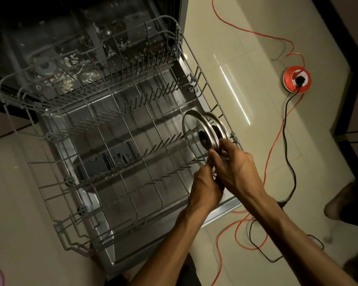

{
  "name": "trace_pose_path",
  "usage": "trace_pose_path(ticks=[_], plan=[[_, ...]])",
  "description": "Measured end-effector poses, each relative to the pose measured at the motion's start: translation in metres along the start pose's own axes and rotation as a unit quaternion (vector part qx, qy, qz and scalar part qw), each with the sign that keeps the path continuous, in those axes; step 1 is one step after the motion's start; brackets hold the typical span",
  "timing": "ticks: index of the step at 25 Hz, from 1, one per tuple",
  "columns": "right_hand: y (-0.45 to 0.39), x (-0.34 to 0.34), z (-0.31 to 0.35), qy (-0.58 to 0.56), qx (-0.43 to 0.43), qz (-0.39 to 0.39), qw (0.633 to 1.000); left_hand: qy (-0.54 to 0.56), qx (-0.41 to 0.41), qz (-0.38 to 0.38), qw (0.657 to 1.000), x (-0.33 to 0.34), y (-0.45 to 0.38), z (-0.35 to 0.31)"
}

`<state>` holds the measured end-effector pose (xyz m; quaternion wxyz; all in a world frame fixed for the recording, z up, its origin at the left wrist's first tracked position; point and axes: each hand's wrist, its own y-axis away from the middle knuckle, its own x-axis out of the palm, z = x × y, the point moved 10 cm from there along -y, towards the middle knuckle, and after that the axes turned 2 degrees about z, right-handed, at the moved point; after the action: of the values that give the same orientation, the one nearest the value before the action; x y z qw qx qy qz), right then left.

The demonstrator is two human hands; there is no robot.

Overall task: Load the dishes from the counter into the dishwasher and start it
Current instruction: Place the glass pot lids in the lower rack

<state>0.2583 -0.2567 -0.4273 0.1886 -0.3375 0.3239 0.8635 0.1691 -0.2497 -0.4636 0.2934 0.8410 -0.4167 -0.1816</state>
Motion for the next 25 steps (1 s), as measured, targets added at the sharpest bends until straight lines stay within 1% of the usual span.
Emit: trace_pose_path(ticks=[3,4,6,9,11,13,15,20,25], plan=[[0.035,-0.01,-0.004,-0.019,0.03,-0.02,0.999,-0.033,-0.047,0.028,0.998,-0.006,0.021,0.012],[0.045,-0.011,-0.003,-0.022,0.036,-0.021,0.999,-0.038,-0.064,0.026,0.997,-0.011,0.031,0.017],[0.063,-0.009,0.0,-0.022,0.034,-0.026,0.999,-0.077,-0.062,0.004,0.995,-0.03,0.051,0.02],[0.077,0.005,0.012,0.002,0.027,0.003,1.0,-0.154,-0.029,-0.03,0.987,-0.063,0.079,0.014],[0.081,0.014,0.032,0.014,0.015,0.039,0.999,-0.179,-0.012,-0.06,0.982,-0.088,0.095,0.006],[0.082,0.018,0.062,0.027,-0.016,0.056,0.998,-0.19,0.008,-0.094,0.977,-0.112,0.109,-0.007],[0.081,0.016,0.097,0.043,-0.055,0.05,0.996,-0.198,0.031,-0.123,0.972,-0.137,0.119,-0.022],[0.076,0.015,0.179,0.065,-0.12,0.051,0.989,-0.2,0.091,-0.182,0.958,-0.191,0.139,-0.058],[0.078,0.018,0.239,0.103,-0.179,0.035,0.978,-0.222,0.13,-0.234,0.938,-0.238,0.162,-0.079]])
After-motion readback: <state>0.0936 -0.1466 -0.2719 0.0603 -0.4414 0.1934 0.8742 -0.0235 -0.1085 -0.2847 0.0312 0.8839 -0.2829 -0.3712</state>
